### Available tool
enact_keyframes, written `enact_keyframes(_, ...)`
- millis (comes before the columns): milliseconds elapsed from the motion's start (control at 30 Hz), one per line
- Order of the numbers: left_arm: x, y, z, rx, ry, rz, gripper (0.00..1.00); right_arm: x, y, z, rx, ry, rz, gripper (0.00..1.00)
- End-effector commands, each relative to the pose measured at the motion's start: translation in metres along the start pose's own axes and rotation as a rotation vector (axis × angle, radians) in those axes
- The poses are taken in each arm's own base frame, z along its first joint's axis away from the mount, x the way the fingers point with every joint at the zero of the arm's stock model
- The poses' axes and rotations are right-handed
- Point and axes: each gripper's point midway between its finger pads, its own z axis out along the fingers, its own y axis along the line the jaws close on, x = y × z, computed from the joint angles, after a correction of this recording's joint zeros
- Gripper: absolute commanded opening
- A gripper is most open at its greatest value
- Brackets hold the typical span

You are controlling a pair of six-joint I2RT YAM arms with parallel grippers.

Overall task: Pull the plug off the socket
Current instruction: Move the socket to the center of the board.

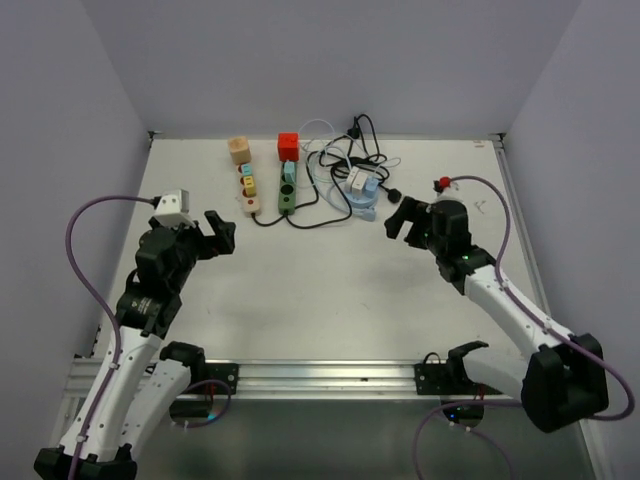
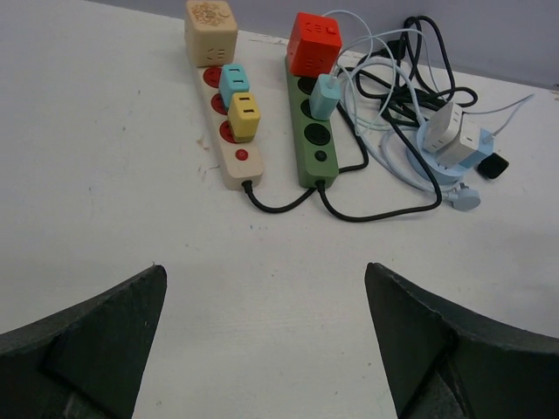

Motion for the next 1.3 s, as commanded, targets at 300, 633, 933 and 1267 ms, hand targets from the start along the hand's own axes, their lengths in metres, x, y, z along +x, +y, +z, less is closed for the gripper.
enact_keyframes(300,-0.015,0.001,-0.003,0.018,-0.048,0.007,0.99,-0.073,0.058,0.089,0.146,-0.038,-0.175,0.98)
enact_keyframes(633,-0.016,-0.007,-0.007,0.051,-0.050,0.026,0.99,-0.079,0.062,0.148,0.257,0.031,-0.184,0.78)
enact_keyframes(933,-0.014,-0.015,-0.008,0.080,-0.043,0.037,1.00,-0.049,0.056,0.160,0.238,0.081,-0.180,0.67)
enact_keyframes(1267,-0.012,-0.019,-0.008,0.098,-0.036,0.041,1.00,-0.059,0.053,0.189,0.293,0.034,-0.206,0.54)
